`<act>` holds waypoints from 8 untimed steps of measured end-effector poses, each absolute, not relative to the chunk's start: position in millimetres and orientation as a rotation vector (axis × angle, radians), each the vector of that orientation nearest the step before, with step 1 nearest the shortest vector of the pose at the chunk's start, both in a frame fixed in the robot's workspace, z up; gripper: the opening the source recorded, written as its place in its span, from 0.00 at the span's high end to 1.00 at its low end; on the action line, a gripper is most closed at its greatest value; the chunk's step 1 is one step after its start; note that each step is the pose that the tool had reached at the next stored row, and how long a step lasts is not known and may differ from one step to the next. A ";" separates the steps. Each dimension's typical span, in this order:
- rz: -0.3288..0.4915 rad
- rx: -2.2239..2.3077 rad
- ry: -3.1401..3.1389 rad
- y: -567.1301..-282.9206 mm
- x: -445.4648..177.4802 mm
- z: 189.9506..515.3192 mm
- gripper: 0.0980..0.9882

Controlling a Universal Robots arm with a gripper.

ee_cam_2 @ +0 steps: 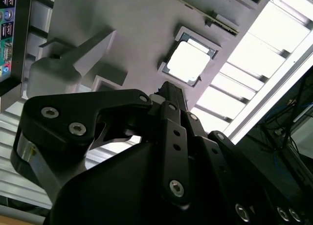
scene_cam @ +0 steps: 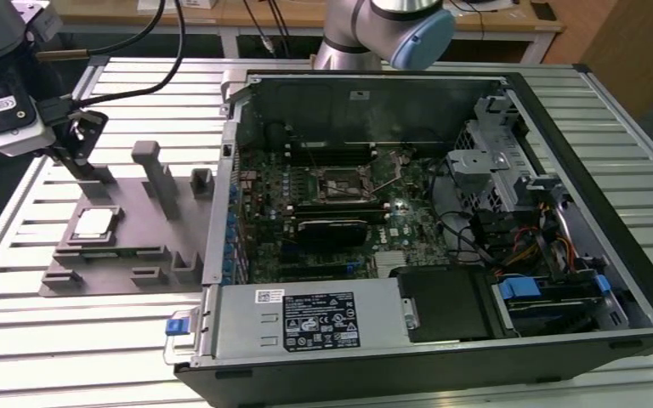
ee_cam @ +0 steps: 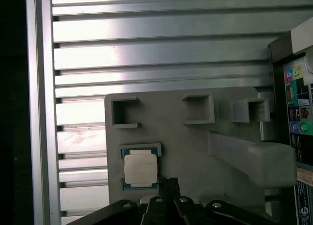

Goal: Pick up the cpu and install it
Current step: 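Pick up the cpu and move it towards the insertion slot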

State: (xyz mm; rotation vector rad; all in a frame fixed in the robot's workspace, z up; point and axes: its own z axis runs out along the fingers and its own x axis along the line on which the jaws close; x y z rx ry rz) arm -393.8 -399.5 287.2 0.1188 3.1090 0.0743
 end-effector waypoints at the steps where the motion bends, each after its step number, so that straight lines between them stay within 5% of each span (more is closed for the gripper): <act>1: 0.074 0.119 3.109 -399.4 -394.4 286.5 0.99; 8: 0.074 0.119 3.109 -399.5 -398.5 281.9 0.99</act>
